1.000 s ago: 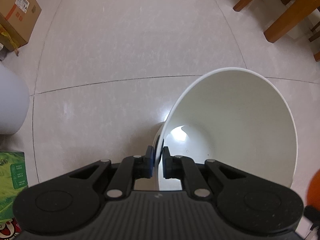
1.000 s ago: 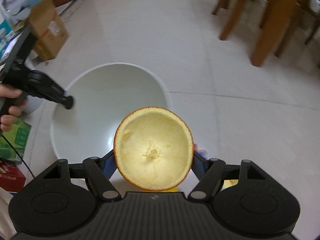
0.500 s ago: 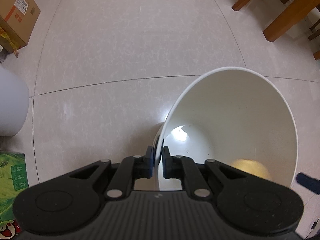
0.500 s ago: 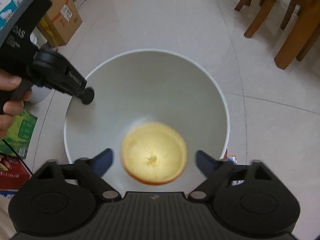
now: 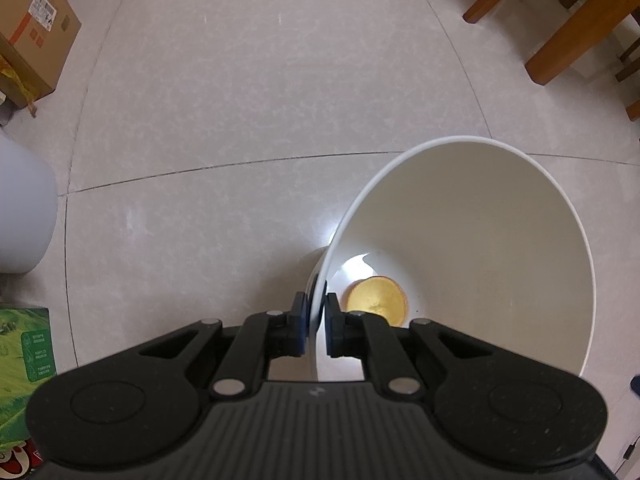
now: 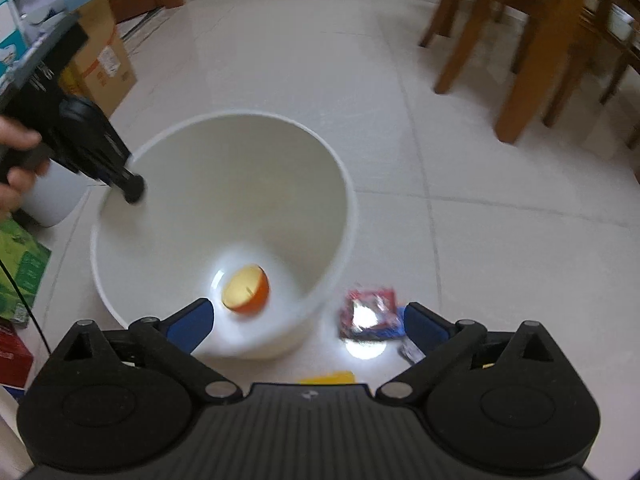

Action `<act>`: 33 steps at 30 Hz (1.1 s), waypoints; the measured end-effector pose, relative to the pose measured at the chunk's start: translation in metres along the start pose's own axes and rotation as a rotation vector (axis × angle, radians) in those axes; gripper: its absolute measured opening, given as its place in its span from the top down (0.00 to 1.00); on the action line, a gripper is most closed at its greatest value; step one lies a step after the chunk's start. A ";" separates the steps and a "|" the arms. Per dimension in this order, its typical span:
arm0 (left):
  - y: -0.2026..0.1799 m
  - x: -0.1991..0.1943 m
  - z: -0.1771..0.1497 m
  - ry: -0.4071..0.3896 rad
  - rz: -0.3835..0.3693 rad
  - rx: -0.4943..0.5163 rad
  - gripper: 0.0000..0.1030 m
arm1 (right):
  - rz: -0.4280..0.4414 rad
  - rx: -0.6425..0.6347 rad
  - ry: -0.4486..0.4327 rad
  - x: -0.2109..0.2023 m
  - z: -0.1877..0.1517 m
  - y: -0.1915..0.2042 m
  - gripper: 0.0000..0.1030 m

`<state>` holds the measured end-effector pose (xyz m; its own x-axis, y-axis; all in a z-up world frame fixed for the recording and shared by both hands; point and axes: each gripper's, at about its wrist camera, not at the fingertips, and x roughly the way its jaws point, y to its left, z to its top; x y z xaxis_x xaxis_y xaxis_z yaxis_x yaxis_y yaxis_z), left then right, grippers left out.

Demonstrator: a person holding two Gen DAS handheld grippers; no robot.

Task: Collect trash
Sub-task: 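Grasp the cream drink can with the right tool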

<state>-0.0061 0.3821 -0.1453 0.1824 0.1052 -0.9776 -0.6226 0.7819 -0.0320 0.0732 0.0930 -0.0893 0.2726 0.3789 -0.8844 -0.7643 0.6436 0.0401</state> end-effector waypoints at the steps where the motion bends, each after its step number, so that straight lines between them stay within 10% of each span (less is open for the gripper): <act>1: 0.000 0.000 0.000 0.000 0.000 -0.002 0.94 | -0.005 0.014 0.000 0.002 -0.010 -0.006 0.00; 16: -0.008 -0.002 -0.001 -0.012 0.024 0.018 0.94 | -0.156 0.137 0.194 0.084 -0.154 -0.087 0.00; 33: -0.016 -0.001 -0.004 -0.021 0.045 0.040 0.94 | -0.248 0.263 0.246 0.181 -0.147 -0.173 0.17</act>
<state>0.0007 0.3674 -0.1449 0.1705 0.1535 -0.9733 -0.5996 0.8000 0.0211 0.1693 -0.0474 -0.3248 0.2571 0.0421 -0.9655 -0.5095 0.8548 -0.0984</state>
